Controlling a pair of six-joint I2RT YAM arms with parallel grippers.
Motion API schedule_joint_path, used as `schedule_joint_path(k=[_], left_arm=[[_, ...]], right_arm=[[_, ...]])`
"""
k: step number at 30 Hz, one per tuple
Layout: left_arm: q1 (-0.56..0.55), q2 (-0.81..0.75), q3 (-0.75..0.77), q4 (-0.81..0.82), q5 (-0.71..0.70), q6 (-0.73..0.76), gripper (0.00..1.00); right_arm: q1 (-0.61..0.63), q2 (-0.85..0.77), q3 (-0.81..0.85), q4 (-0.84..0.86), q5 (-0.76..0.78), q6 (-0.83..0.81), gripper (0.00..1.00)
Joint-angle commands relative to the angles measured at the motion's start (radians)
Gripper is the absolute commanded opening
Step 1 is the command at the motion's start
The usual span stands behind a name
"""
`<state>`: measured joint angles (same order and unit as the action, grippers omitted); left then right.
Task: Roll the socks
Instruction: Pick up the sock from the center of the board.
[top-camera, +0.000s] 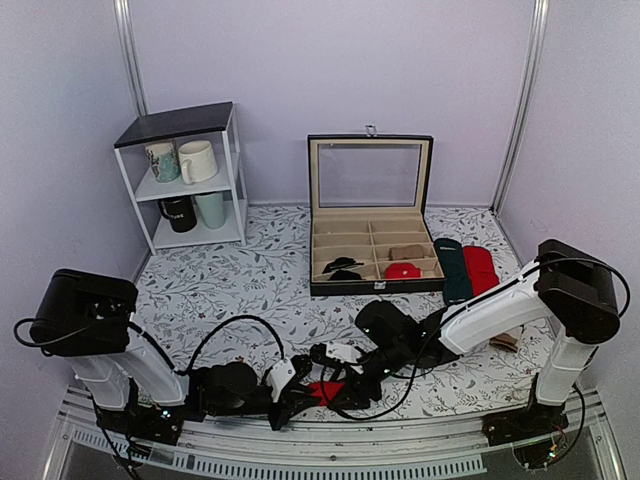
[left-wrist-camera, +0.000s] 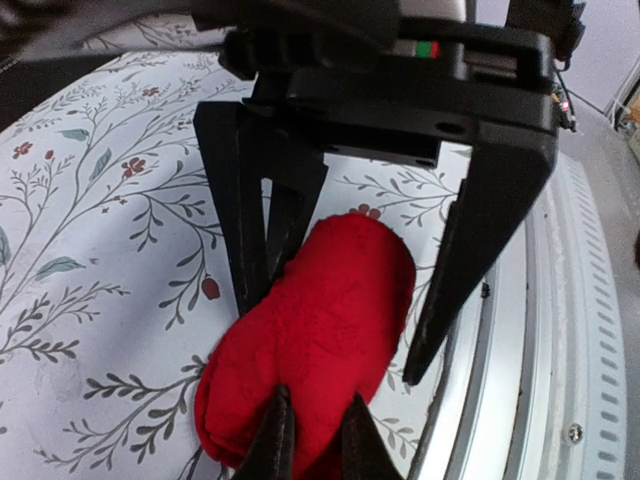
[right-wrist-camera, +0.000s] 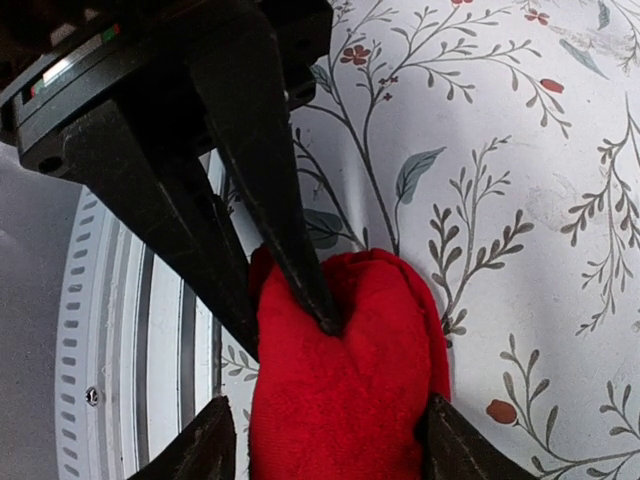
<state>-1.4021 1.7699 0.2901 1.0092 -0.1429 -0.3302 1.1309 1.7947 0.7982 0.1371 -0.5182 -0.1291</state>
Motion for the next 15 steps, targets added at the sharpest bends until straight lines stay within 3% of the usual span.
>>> schedule_joint_path(k=[1, 13, 15], left_arm=[[0.005, 0.074, -0.035, -0.279, 0.064, -0.01, 0.01], [0.005, 0.069, -0.035, -0.284, 0.049, -0.012, 0.01], [0.005, 0.038, -0.039, -0.29, 0.028, -0.006, 0.04]], right_arm=[[-0.005, 0.05, 0.016, -0.039, -0.044, 0.029, 0.57], [-0.004, 0.14, 0.039, -0.067, -0.014, 0.071, 0.08], [-0.005, 0.146, 0.035, -0.06, -0.011, 0.08, 0.06]])
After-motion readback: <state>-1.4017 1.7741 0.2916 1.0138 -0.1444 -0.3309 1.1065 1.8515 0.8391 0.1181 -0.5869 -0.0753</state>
